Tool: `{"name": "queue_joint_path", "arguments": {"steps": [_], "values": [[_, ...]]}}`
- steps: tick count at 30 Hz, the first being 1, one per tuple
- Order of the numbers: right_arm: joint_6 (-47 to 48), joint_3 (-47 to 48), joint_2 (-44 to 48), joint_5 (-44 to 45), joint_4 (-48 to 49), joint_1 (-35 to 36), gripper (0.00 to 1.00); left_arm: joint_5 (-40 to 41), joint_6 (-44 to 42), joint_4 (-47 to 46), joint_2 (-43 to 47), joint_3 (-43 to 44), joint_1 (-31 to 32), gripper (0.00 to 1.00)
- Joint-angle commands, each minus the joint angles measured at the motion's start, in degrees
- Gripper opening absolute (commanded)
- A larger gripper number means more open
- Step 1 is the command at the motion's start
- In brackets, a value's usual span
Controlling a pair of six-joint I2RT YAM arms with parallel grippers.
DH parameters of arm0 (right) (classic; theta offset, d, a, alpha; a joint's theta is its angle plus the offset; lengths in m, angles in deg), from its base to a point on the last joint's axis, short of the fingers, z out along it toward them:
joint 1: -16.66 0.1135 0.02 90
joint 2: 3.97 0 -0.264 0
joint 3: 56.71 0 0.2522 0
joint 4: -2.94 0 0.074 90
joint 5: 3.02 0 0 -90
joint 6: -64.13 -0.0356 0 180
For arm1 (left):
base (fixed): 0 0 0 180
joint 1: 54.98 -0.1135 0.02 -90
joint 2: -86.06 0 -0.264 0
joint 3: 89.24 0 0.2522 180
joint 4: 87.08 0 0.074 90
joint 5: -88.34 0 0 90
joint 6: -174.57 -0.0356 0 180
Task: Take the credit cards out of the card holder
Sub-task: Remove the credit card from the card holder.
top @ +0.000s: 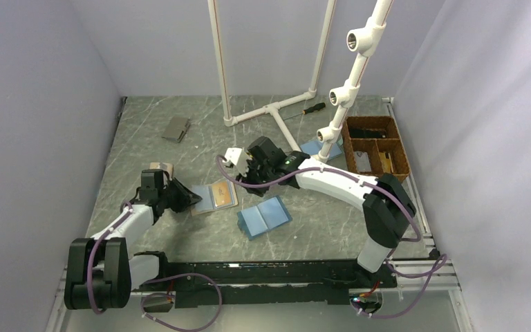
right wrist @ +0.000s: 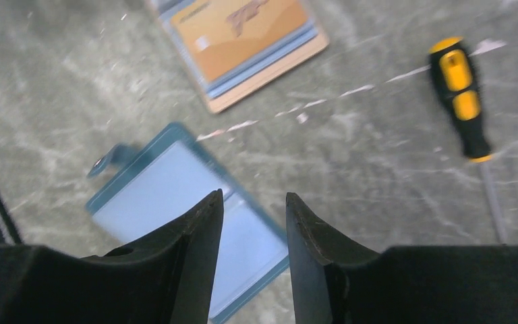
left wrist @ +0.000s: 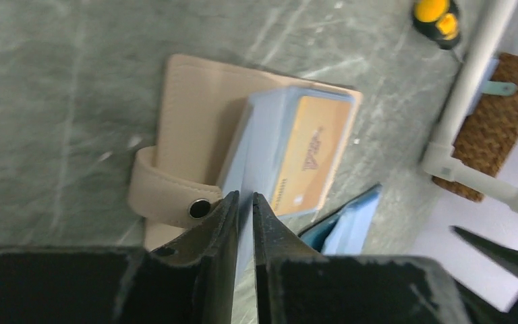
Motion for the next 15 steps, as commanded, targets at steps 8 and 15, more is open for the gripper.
{"name": "queue_joint_path", "arguments": {"steps": [8, 15], "values": [[-2.49, 23.39, -18.08, -19.32, -10.01, -2.39, 0.82, 15.95, -1.11, 22.54, -1.27, 8.9, 0.18, 0.37], [-16.02, 16.03, -16.34, -20.53, 3.55, -3.56, 0.72, 13.78, -4.48, 22.32, 14.22, 7.73, 0.18, 0.57]]}}
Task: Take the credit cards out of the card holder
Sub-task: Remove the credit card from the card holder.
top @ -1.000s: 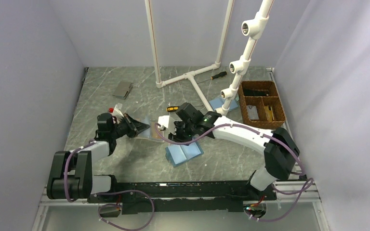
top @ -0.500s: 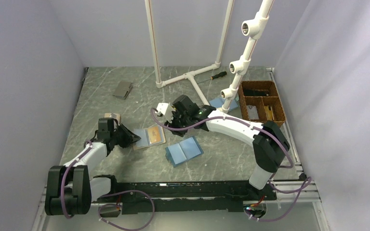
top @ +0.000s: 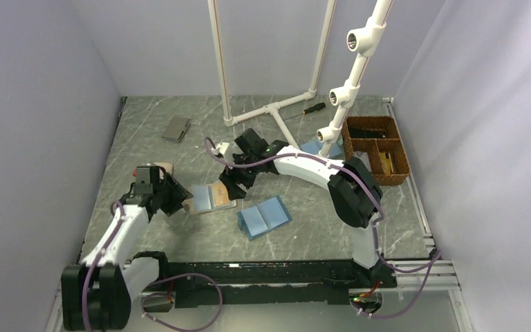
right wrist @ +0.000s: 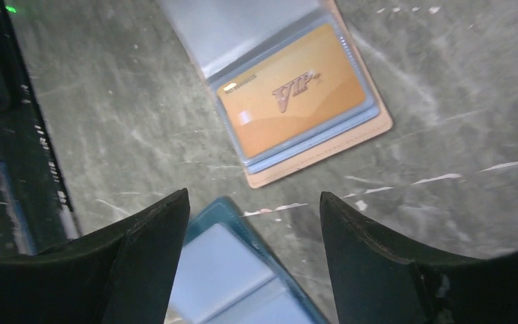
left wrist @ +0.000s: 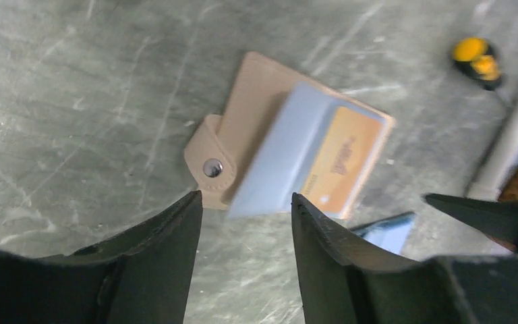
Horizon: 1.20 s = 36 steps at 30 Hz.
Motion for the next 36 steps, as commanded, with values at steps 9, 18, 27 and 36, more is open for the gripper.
{"name": "queue_joint_path", "arguments": {"steps": [9, 18, 27, 36], "values": [[-30.17, 0.6, -6.44, -12.17, 11.74, -5.11, 0.48, -20.25, -3.89, -19.68, 22.44, -8.42, 0.03, 0.73], [-36.97, 3.45, -12.26, -17.87, 14.48, -6.55, 0.37, -27.54, 0.69, -39.48, 6.4, -10.65, -0.03, 0.47], [-36.82, 5.1, -14.04, -17.94, 13.58, -6.94, 0.29, -27.73, -1.38, -42.65, -8.47, -7.9, -0.06, 0.37], [-38.48, 5.26, -15.49, -19.72, 14.53, -7.34, 0.29, -28.09, -1.72, -45.46, -16.89, -8.12, -0.06, 0.37]]}}
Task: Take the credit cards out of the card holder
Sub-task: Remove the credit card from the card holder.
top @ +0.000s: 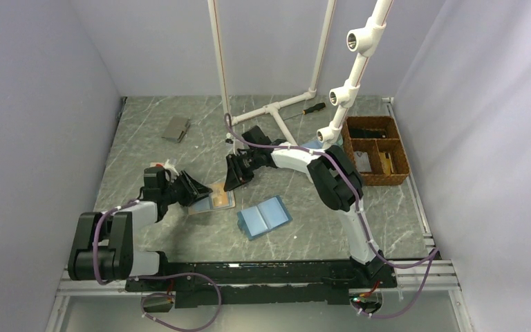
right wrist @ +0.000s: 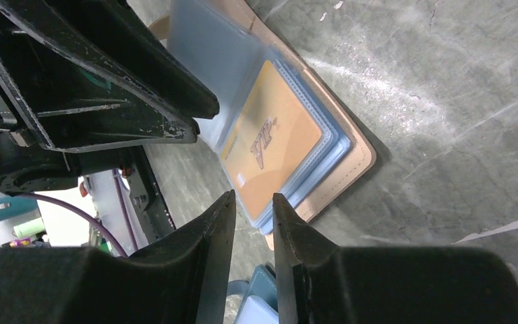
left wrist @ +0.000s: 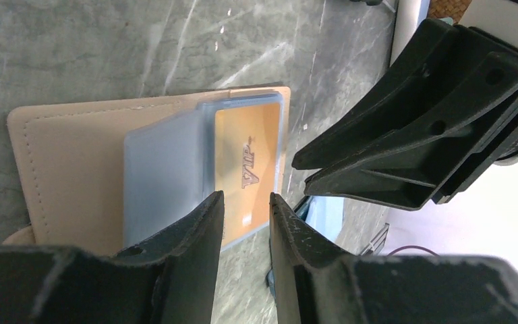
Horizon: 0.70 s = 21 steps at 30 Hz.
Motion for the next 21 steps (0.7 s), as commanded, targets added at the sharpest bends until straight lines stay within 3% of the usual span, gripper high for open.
{"name": "queue_joint_path", "arguments": {"steps": [1, 9, 21], "values": [[-1.61, 2.65, -1.83, -2.22, 1.78, -0.15, 0.29, -2.16, -0.78, -4.36, -2.34, 1.61, -0.06, 0.37], [-1.69, 3.15, -3.1, -2.45, 1.45, -0.19, 0.29, -2.01, -1.11, -3.65, -5.64, 2.25, -0.06, 0.39], [-0.57, 4.47, -5.31, 0.62, -1.55, 0.13, 0.12, -2.04, -1.46, -3.31, -9.13, 2.23, -0.06, 0.4]]}}
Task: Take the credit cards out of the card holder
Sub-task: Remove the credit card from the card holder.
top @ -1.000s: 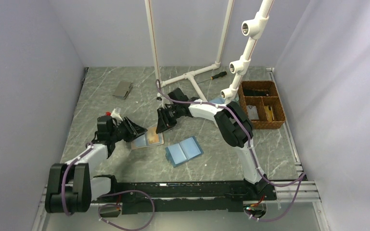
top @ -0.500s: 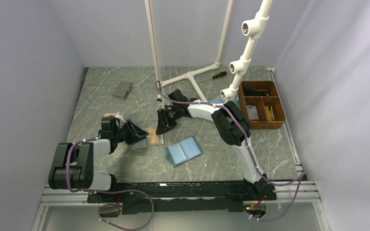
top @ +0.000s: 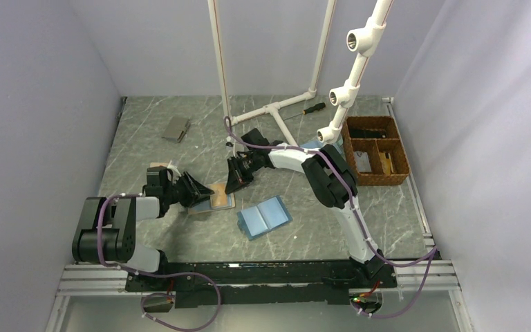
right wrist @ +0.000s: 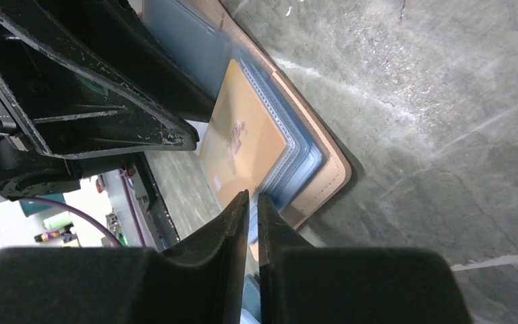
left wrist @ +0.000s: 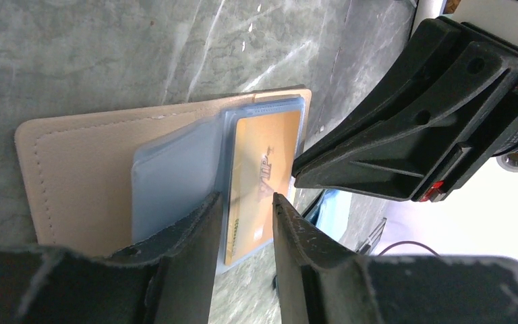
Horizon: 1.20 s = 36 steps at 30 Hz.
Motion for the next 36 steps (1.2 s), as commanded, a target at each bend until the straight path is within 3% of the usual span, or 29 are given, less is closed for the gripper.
{"name": "queue_joint_path", "arguments": {"steps": [1, 7, 14, 25, 32, 36], "values": [[2.02, 2.57, -0.76, 3.95, -1.91, 0.52, 0.09, -0.77, -1.41, -1.26, -1.73, 0.91, 0.01, 0.4], [4.36, 4.12, -1.99, 7.42, -5.07, 2.71, 0.01, -1.23, -0.26, -2.48, -2.93, 0.48, 0.01, 0.41], [5.39, 4.87, -2.85, 8.89, -6.46, 3.21, 0.0, -0.81, 2.4, -4.53, 0.37, -1.93, -0.08, 0.39], [5.54, 5.71, -3.24, 4.68, -6.31, 4.02, 0.0, -2.0, 3.5, -7.48, 0.29, -2.86, -0.39, 0.21], [5.8, 6.15, -3.48, 4.07, -6.87, 3.94, 0.0, -5.45, 5.04, -13.73, -2.52, -3.78, -0.86, 0.0], [5.65, 6.1, -3.65, 6.15, -7.53, 3.09, 0.0, -7.04, 4.84, -14.71, -1.12, -4.45, -1.61, 0.0]]}}
